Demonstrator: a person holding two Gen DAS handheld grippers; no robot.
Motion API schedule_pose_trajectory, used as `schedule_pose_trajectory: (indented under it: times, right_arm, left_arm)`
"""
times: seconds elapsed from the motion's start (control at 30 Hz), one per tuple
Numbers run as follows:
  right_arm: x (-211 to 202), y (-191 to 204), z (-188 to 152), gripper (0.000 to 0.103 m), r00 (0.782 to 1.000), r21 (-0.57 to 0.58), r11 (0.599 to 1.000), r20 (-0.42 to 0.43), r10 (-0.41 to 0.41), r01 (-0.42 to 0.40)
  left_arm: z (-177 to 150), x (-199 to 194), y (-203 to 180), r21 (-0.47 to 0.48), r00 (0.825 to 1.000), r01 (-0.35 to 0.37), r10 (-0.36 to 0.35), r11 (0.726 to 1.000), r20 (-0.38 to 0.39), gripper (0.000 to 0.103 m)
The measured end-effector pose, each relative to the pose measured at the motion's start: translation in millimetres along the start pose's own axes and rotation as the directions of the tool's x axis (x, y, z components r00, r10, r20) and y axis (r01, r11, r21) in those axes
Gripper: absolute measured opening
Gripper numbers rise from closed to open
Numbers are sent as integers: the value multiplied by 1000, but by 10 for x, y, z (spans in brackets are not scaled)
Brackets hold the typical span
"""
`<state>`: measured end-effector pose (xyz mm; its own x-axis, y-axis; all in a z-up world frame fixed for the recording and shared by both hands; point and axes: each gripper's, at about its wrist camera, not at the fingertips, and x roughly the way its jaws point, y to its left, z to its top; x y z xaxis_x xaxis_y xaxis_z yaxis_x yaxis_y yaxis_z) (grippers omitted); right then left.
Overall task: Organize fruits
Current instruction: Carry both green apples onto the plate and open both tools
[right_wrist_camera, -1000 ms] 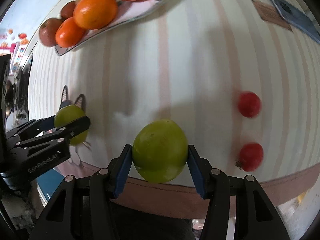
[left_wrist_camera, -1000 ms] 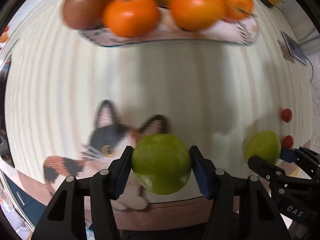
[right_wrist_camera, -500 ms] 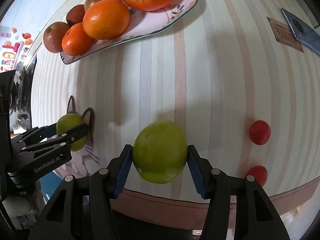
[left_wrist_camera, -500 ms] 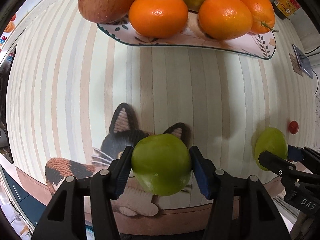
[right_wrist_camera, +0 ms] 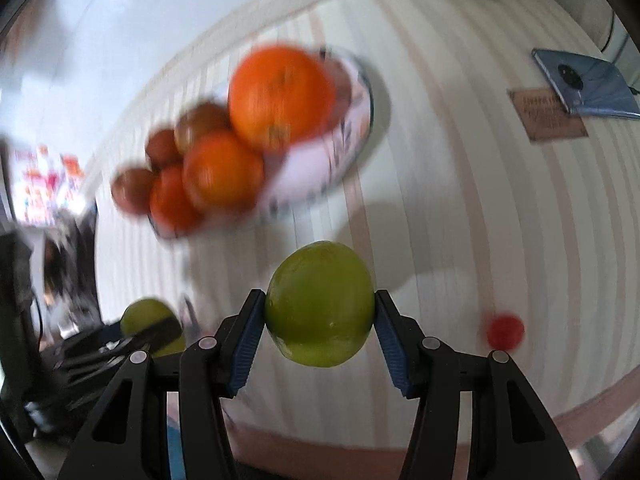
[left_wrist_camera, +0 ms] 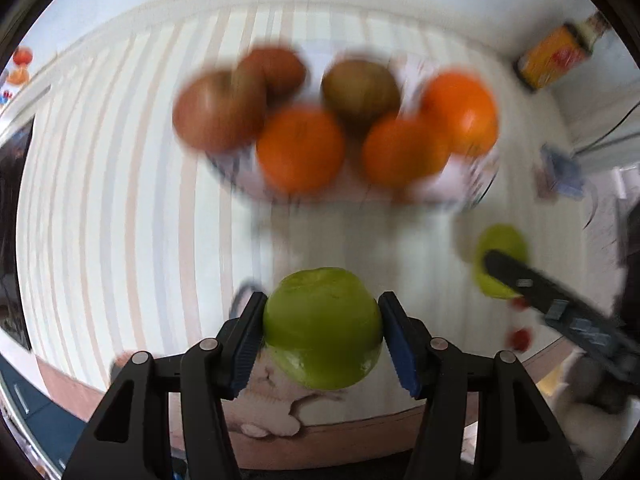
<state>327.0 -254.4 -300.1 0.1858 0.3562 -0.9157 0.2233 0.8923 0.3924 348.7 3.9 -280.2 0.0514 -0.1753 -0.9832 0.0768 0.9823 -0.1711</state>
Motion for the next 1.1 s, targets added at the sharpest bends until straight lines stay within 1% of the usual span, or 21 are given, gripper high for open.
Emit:
schedule_pose_trajectory:
  times: [0.03, 0.1, 0.2, 0.27, 0.4, 0.47, 0.6, 0.7, 0.77, 0.9, 1.0, 1.1]
  right_arm:
    - [-8, -32, 62, 57, 1000, 25, 1000, 10, 14, -14]
    - [22, -86, 178, 57, 998, 83, 995, 34, 49, -52]
    - [41, -77, 279, 57, 996, 111, 992, 75, 53, -61]
    - [44, -67, 311, 57, 994, 120, 990, 89, 64, -74]
    - [84, -68, 313, 57, 992, 157, 983, 98, 83, -97]
    - [133, -48, 314, 57, 990, 166, 981, 114, 87, -105]
    - [190, -31, 259, 58, 986, 184, 975, 136, 97, -121]
    - [226, -79, 238, 58, 980, 227, 960, 145, 135, -166]
    - [221, -106, 215, 59, 978, 247, 953, 154, 142, -178]
    - [239, -54, 218, 59, 978, 215, 962, 162, 134, -168]
    - [245, -20, 232, 59, 978, 197, 966, 156, 138, -167]
    - [238, -6, 228, 64, 978, 192, 967, 154, 140, -168]
  left_arm:
    - [106, -91, -3, -3, 1000, 9, -9, 1000, 20, 54]
    - [330, -215, -7, 12, 999, 4, -5, 1000, 51, 55]
    - [662, -320, -14, 34, 996, -36, 33, 999, 88, 55]
    - [811, -247, -40, 35, 995, -55, 52, 998, 80, 55]
    - [1055, -47, -31, 24, 997, -72, 72, 997, 29, 55]
    - [1162, 37, -72, 41, 995, -103, 103, 994, 15, 55]
    - [1217, 194, -156, 68, 989, -147, 148, 987, -8, 55]
    - [1222, 222, -158, 80, 987, -160, 161, 984, -11, 55]
    - [1230, 251, -178, 84, 986, -167, 168, 982, -9, 55]
    - [1251, 305, -209, 90, 987, -159, 161, 983, -23, 55]
    - [1259, 310, -221, 95, 985, -169, 173, 981, -28, 55]
    - [1258, 306, -231, 92, 984, -175, 178, 980, -29, 55]
